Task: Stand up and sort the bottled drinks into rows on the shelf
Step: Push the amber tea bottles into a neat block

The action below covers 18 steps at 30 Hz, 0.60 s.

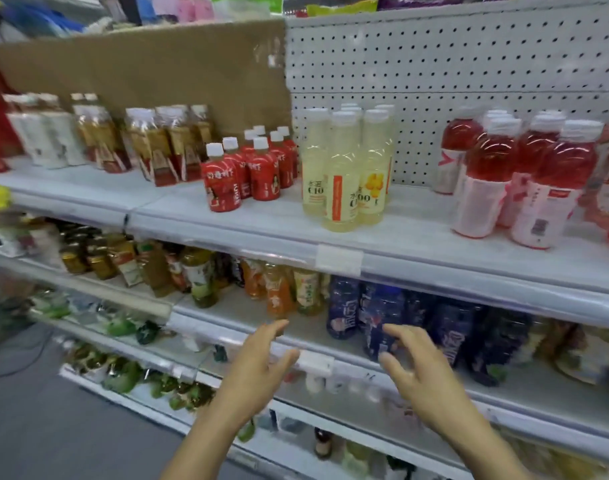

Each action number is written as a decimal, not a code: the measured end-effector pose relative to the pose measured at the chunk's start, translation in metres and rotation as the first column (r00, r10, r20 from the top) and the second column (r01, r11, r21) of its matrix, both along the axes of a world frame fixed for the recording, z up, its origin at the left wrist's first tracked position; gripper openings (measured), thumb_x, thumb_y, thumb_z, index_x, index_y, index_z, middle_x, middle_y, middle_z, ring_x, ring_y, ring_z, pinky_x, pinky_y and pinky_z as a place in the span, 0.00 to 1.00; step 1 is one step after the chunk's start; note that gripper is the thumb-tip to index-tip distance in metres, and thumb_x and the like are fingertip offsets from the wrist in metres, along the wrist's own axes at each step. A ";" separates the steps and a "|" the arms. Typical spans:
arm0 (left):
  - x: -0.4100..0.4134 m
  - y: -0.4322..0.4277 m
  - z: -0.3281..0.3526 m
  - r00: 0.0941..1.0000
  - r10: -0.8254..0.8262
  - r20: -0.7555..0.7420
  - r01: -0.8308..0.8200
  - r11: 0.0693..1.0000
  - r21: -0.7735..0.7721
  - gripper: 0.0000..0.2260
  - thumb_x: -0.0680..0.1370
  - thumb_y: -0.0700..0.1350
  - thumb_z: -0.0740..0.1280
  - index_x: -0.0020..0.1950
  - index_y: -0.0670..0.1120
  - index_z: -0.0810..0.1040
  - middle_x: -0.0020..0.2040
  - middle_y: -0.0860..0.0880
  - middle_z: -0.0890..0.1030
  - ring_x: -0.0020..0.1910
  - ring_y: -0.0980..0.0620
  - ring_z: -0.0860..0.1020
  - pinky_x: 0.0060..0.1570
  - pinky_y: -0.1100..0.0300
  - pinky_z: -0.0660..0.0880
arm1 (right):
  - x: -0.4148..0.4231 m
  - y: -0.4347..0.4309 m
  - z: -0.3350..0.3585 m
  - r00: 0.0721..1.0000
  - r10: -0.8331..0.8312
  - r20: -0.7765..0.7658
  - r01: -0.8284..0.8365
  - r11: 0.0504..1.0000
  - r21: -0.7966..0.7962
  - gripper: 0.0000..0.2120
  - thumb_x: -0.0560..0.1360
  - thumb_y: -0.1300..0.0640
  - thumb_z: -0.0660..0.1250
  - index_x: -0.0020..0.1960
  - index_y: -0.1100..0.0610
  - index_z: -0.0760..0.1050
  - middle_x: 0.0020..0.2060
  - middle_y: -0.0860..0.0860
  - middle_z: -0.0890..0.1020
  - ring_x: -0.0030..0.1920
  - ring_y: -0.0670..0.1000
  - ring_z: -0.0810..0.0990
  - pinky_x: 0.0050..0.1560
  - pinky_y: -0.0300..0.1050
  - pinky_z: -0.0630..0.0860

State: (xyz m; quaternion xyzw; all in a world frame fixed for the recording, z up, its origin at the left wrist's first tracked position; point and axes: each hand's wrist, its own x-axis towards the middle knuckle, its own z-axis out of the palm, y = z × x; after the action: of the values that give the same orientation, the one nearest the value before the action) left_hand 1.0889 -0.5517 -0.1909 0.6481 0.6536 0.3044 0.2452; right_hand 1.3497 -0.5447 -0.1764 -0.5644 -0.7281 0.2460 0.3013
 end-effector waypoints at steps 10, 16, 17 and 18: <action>-0.209 -0.093 -0.074 0.982 0.183 0.054 -0.163 0.951 -0.264 0.10 0.79 0.51 0.68 0.61 0.56 0.76 0.51 0.57 0.83 0.48 0.61 0.82 0.53 0.63 0.77 | -0.240 -0.014 -0.077 0.915 0.387 0.109 -0.320 0.866 -0.385 0.16 0.80 0.48 0.62 0.67 0.48 0.72 0.61 0.46 0.78 0.57 0.47 0.78 0.54 0.41 0.76; -0.296 -0.102 -0.065 0.948 0.312 0.068 -0.286 0.924 -0.253 0.07 0.80 0.53 0.66 0.58 0.59 0.74 0.50 0.60 0.82 0.50 0.60 0.81 0.50 0.69 0.75 | -0.343 -0.006 -0.068 0.848 0.520 0.100 -0.456 0.813 -0.363 0.14 0.77 0.46 0.63 0.61 0.48 0.76 0.52 0.46 0.81 0.52 0.48 0.79 0.56 0.48 0.76; -0.307 -0.098 -0.063 0.943 0.325 0.076 -0.299 0.924 -0.239 0.07 0.80 0.54 0.66 0.58 0.59 0.75 0.50 0.59 0.82 0.50 0.60 0.81 0.52 0.67 0.76 | -0.358 -0.001 -0.065 0.844 0.528 0.097 -0.468 0.812 -0.348 0.15 0.77 0.45 0.63 0.61 0.47 0.76 0.52 0.45 0.81 0.52 0.48 0.79 0.56 0.49 0.76; -0.318 -0.094 -0.061 0.938 0.336 0.084 -0.311 0.923 -0.226 0.06 0.80 0.54 0.66 0.57 0.60 0.76 0.50 0.59 0.83 0.50 0.60 0.81 0.54 0.65 0.77 | -0.372 0.006 -0.063 0.840 0.535 0.088 -0.482 0.812 -0.330 0.14 0.77 0.44 0.63 0.60 0.46 0.76 0.51 0.44 0.81 0.51 0.47 0.79 0.56 0.49 0.77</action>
State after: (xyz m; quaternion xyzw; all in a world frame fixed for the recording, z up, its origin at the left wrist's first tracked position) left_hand 0.7710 -0.6454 -0.2519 0.4821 0.7639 0.3091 0.2974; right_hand 0.9776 -0.5388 -0.2396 -0.4060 -0.8315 0.3724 0.0709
